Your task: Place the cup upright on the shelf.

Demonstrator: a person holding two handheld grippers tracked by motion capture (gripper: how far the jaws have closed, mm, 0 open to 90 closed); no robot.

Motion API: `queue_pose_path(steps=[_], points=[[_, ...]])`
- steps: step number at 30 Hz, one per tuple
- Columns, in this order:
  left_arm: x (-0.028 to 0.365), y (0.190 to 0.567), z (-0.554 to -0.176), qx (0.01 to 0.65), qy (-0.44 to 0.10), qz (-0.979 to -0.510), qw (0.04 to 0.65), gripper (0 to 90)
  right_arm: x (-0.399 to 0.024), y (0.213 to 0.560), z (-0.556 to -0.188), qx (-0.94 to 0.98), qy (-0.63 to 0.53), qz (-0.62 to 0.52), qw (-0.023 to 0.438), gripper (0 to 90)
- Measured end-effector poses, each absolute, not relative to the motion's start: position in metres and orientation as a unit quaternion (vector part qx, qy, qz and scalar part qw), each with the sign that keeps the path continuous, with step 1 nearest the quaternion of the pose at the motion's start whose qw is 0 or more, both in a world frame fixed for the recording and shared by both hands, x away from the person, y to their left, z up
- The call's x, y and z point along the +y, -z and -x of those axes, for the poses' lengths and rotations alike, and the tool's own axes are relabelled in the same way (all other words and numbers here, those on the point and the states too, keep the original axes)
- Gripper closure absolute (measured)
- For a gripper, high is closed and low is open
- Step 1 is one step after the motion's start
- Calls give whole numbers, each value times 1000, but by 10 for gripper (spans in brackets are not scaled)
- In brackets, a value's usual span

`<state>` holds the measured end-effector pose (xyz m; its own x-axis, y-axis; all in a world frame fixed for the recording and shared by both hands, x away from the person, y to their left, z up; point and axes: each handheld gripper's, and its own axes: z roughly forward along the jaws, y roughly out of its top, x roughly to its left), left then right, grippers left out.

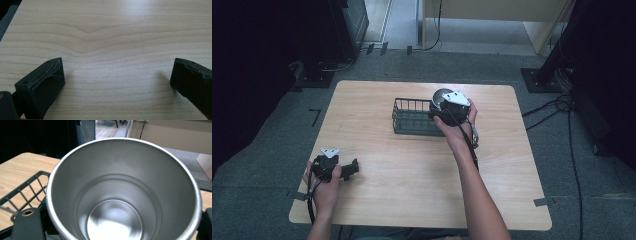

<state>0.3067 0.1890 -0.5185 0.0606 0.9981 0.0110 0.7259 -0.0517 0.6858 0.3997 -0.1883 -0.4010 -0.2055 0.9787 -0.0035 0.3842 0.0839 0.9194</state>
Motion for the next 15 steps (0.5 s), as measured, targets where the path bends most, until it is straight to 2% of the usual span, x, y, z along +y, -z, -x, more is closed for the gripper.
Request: queue_pose_path(steps=[15], points=[[189,519,-307,635,-257,-678,265,0,-188,430,-429,660,-398,-551,319,179]])
